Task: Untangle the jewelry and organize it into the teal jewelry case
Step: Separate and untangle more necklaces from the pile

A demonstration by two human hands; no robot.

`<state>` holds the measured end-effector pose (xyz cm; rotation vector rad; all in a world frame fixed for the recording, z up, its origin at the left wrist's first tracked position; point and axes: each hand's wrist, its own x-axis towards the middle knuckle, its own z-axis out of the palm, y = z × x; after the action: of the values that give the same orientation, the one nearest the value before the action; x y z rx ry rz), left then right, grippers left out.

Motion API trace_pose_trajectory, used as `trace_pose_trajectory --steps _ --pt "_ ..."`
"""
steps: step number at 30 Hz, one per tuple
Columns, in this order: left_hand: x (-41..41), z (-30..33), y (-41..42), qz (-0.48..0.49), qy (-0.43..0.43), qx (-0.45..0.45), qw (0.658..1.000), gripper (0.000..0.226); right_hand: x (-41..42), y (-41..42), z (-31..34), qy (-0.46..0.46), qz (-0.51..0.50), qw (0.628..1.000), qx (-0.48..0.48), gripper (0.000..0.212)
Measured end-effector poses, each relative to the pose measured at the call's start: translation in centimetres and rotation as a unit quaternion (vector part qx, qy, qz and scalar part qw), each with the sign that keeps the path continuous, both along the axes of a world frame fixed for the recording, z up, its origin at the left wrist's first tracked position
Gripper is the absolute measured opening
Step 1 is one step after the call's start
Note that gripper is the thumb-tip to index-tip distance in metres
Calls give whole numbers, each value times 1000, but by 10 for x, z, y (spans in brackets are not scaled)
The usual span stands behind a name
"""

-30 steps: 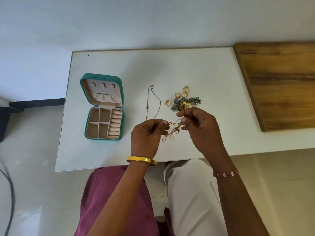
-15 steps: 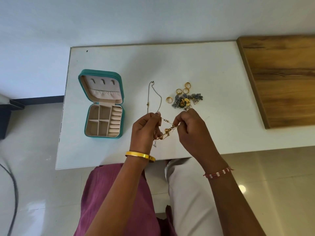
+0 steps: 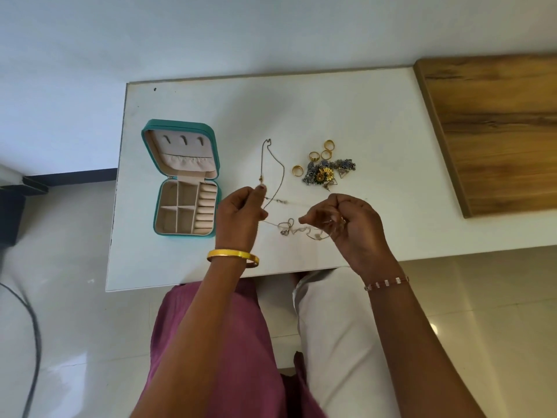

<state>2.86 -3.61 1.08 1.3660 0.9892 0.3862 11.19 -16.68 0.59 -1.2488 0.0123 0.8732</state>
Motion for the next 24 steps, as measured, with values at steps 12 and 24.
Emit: trace_pose_trajectory --steps 12,24 --pt "-13 5 23 93 -160 -252 950 40 11 -10 -22 -99 33 992 -73 26" --pt "-24 -8 21 -23 39 127 991 32 17 9 -19 88 -102 981 137 21"
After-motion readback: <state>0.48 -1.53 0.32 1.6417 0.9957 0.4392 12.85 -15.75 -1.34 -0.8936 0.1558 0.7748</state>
